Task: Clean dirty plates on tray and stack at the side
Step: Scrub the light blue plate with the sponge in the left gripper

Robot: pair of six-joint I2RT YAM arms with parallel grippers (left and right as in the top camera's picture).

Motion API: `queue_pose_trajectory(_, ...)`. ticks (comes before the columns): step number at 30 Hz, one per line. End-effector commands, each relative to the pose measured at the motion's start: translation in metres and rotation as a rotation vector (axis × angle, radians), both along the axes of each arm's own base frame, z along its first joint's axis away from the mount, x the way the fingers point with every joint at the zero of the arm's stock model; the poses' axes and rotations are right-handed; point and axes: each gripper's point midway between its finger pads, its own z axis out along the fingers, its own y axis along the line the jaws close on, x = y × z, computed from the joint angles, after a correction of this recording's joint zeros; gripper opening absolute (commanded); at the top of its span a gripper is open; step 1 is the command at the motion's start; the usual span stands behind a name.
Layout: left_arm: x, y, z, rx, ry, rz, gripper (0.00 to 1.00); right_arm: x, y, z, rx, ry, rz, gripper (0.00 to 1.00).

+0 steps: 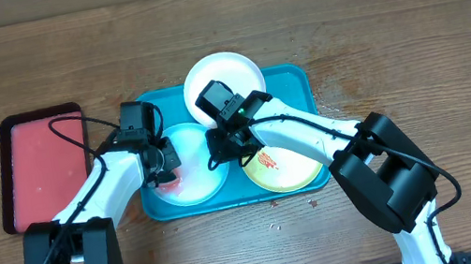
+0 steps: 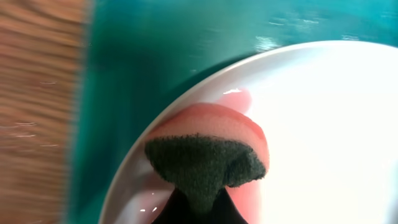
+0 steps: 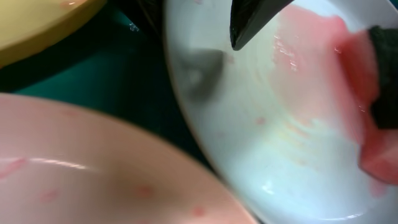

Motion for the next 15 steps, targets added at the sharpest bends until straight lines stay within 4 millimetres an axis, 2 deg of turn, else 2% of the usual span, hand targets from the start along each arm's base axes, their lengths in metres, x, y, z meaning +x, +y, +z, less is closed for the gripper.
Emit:
queue_pose_trajectory(1,-0.007,-0.040,-0.003,-0.169,0.042,-0.038,0.04,0.000,-0.001,-0.003,-0.009,-0.005,0.001,0.34)
queue_pose_trajectory(7,-0.011,-0.055,-0.003,-0.175,0.048,-0.087,0.04,-0.001,-0.001,-0.003,-0.010,-0.004,0.001,0.33)
queue_pose_trajectory(10,-0.014,-0.063,-0.002,-0.213,0.056,-0.103,0.04,-0.001,-0.001,-0.003,-0.013,-0.001,0.002,0.23)
queue_pose_trajectory(15,-0.018,-0.080,0.002,-0.300,0.064,-0.177,0.04,-0.002,-0.002,-0.003,-0.014,0.000,0.001,0.18)
